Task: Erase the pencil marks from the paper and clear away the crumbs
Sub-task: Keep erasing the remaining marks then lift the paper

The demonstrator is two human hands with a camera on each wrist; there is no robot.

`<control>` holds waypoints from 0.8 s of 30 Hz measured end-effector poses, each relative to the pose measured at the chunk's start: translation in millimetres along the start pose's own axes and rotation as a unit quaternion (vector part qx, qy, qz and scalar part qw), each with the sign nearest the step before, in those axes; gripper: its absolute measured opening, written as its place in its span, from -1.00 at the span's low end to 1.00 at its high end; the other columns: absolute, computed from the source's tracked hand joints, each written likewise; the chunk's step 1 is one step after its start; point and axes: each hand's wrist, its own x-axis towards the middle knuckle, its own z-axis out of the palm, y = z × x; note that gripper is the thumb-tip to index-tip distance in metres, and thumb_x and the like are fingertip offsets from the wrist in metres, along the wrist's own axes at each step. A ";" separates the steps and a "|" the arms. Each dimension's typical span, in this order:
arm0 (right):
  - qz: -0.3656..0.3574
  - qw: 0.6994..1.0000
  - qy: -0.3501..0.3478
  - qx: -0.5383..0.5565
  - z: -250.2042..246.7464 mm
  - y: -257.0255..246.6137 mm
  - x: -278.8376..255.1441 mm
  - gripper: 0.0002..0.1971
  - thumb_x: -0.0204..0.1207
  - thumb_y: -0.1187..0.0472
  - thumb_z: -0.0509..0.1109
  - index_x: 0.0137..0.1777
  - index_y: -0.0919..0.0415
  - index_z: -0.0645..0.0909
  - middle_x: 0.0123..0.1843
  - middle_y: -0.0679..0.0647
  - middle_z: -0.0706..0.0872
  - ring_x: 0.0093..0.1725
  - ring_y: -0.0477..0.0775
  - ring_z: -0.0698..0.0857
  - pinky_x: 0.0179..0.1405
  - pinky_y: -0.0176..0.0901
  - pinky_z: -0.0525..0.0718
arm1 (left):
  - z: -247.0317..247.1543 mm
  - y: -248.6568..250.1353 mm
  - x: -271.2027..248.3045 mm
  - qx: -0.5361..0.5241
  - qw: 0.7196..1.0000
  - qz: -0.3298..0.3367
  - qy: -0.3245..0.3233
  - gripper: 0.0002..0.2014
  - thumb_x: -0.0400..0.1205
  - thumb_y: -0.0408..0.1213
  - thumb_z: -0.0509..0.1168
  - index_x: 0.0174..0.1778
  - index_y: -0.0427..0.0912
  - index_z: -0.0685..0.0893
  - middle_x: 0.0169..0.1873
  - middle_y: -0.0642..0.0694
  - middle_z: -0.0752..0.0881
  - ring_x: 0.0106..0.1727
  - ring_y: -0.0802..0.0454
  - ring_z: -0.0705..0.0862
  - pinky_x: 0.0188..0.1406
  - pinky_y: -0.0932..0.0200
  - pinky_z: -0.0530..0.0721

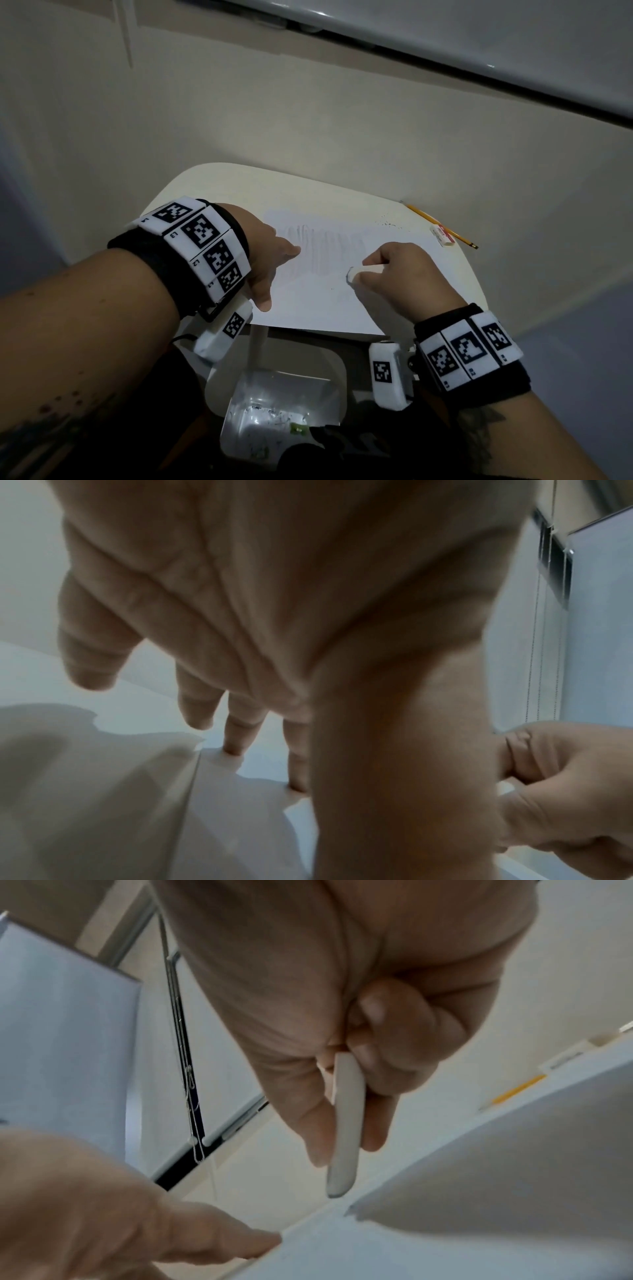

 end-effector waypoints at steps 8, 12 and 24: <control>-0.068 0.994 -0.089 0.008 20.6 -21.1 -19.5 -0.78 0.37 -0.04 0.61 -0.12 0.03 0.71 -0.16 -0.12 0.72 -0.18 -0.13 0.67 -0.28 -0.28 0.50 | 3.8 13.3 4.0 -0.031 0.997 0.025 0.061 -0.02 0.30 0.29 0.55 0.54 -0.08 0.34 0.40 -0.05 0.56 0.32 -0.14 0.62 0.29 -0.16 0.60; 0.005 0.999 -0.001 -0.043 3.9 1.1 -5.9 -0.81 0.42 -0.01 0.55 -0.06 0.04 0.69 -0.03 -0.05 0.73 -0.01 -0.02 0.67 -0.09 -0.22 0.51 | 4.6 15.8 4.8 -0.031 0.997 0.024 0.064 -0.05 0.32 0.25 0.57 0.53 -0.12 0.34 0.39 -0.07 0.57 0.33 -0.16 0.62 0.28 -0.17 0.60; 0.019 0.998 0.017 -0.057 -2.8 3.9 -6.2 -0.81 0.43 0.02 0.55 -0.05 0.07 0.70 -0.04 -0.05 0.73 -0.05 -0.05 0.64 -0.13 -0.23 0.49 | -0.4 21.1 9.0 0.020 0.998 0.044 0.051 -0.13 0.33 0.27 0.54 0.41 -0.12 0.39 0.27 -0.12 0.59 0.28 -0.19 0.61 0.24 -0.21 0.62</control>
